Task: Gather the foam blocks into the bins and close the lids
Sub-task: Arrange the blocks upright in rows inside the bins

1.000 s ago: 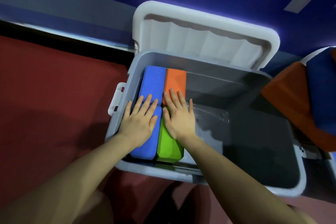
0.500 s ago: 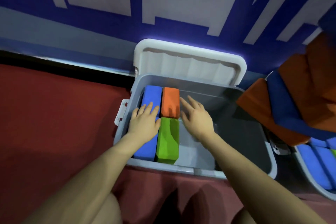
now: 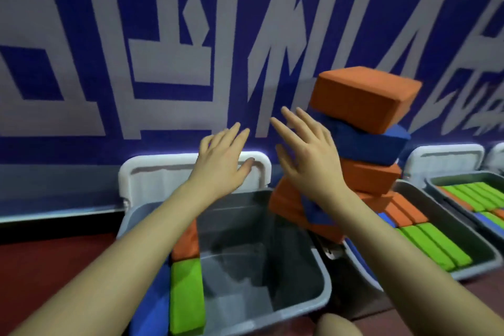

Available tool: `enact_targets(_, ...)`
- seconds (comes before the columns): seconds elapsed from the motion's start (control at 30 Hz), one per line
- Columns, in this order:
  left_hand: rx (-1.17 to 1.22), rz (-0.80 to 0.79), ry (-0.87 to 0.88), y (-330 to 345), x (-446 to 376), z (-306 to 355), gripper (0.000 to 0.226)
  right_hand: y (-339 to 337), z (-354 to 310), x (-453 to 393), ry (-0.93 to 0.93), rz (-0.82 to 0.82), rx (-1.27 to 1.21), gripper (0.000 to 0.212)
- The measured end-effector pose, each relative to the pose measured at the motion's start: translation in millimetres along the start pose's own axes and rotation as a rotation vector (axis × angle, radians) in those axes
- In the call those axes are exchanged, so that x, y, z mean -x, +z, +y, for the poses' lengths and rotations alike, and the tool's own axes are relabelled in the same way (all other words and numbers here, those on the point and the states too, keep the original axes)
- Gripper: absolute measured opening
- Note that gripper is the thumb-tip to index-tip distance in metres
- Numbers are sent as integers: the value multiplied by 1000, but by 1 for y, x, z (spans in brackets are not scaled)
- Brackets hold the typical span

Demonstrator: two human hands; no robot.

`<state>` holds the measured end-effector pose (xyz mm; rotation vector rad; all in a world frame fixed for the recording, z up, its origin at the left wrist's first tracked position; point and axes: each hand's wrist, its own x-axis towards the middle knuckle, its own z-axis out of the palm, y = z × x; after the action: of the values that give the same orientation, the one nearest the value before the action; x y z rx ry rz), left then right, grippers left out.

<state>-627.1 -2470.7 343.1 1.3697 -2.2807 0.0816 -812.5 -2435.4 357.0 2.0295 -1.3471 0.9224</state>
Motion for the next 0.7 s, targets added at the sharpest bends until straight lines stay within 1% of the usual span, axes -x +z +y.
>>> enact_targets(0.13,-81,68,166,-18,-39,53,69,-44,35,-4,40,128,83,47)
enact_targets(0.23,-77,97,247,-23,-61,86,73,-62,62,0,86,214,164,49)
enact_targets(0.27,-76,101,270,-24,-68,94,75,-65,72,1,119,214,204,53)
enact_targets(0.3,-78,96,287,-24,-76,101,77,-68,81,2,159,180,240,60)
enact_targets(0.4,-97,56,301,-22,-94,116,83,-72,106,3,313,-46,270,87)
enact_targets(0.47,-113,38,312,-22,-104,121,84,-73,116,3,368,-144,247,92)
enact_targets(0.6,-166,62,335,-24,-116,122,89,-74,121,0,298,-91,159,82)
enact_targets(0.7,-192,138,350,-32,-118,116,95,-75,118,-2,253,20,23,82)
